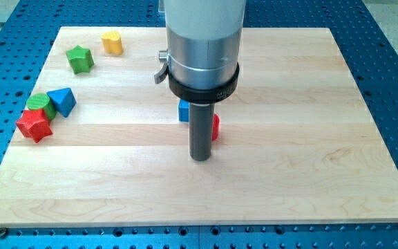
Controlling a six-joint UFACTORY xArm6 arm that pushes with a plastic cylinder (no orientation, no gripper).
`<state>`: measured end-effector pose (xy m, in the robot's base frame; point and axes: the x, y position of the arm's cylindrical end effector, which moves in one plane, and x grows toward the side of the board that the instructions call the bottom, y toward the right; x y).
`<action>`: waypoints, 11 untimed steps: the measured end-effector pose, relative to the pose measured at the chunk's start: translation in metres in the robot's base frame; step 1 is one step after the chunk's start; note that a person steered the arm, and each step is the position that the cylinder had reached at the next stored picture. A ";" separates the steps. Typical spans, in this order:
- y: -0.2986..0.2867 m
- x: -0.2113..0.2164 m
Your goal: Move the red star into the blue cube
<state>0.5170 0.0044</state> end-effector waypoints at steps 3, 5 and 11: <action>-0.123 0.025; -0.309 0.020; -0.097 -0.102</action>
